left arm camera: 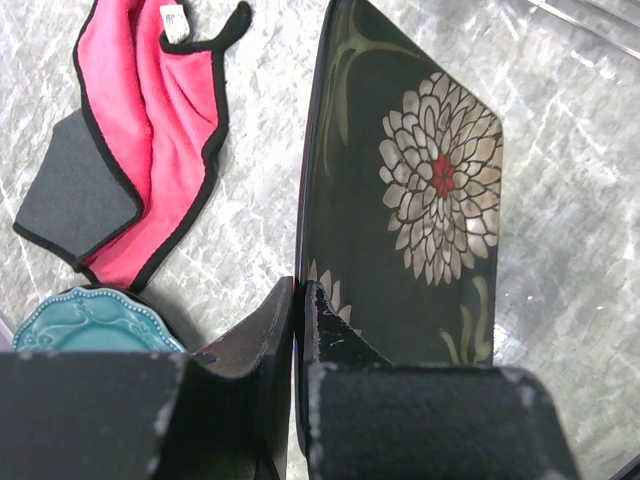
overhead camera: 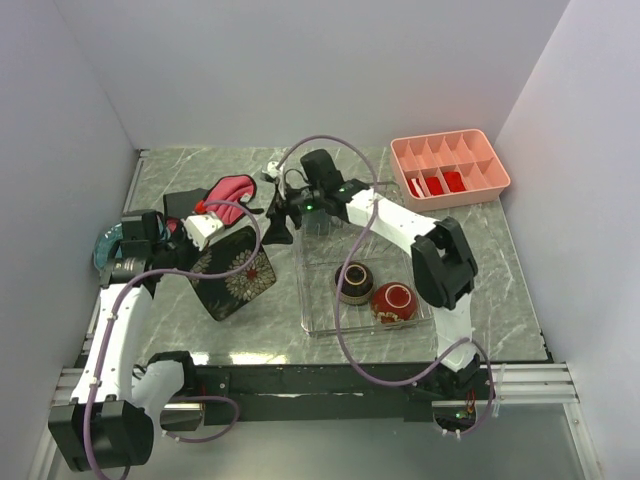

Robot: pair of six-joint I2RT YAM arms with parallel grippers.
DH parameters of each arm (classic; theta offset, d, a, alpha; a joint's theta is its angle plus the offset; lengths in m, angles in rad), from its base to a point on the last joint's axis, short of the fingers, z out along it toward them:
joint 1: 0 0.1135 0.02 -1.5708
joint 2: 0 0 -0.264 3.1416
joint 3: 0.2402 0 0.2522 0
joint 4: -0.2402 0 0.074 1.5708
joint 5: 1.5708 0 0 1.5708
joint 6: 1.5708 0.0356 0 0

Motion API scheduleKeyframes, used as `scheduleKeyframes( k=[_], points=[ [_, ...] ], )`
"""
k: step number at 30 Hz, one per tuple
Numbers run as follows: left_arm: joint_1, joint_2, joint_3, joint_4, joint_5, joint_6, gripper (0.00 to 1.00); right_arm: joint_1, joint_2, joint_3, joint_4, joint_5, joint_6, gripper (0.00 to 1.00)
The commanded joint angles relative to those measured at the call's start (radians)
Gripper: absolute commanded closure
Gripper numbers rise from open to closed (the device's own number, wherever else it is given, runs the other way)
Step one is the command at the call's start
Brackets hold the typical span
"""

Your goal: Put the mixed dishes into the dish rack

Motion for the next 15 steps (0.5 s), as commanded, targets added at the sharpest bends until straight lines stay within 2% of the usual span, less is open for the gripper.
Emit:
scheduleKeyframes(
  k=[1, 9, 12, 15],
  points=[
    [0.004, -0.040, 0.030, 0.081, 0.066, -0.033, 0.99, 0.019, 0.071, 0.070, 0.087, -0.137, 0.085, 0.01],
    [0.009, -0.049, 0.070, 0.081, 0.089, -0.065, 0.99, 0.069, 0.174, 0.141, 0.131, -0.146, 0.148, 0.01],
    [0.013, -0.061, 0.057, 0.102, 0.084, -0.090, 0.99, 0.074, 0.247, 0.187, 0.182, -0.165, 0.217, 0.05],
    [0.013, -0.072, 0.043, 0.112, 0.079, -0.101, 0.99, 0.080, 0.284, 0.221, 0.220, -0.197, 0.281, 0.14]
  ],
)
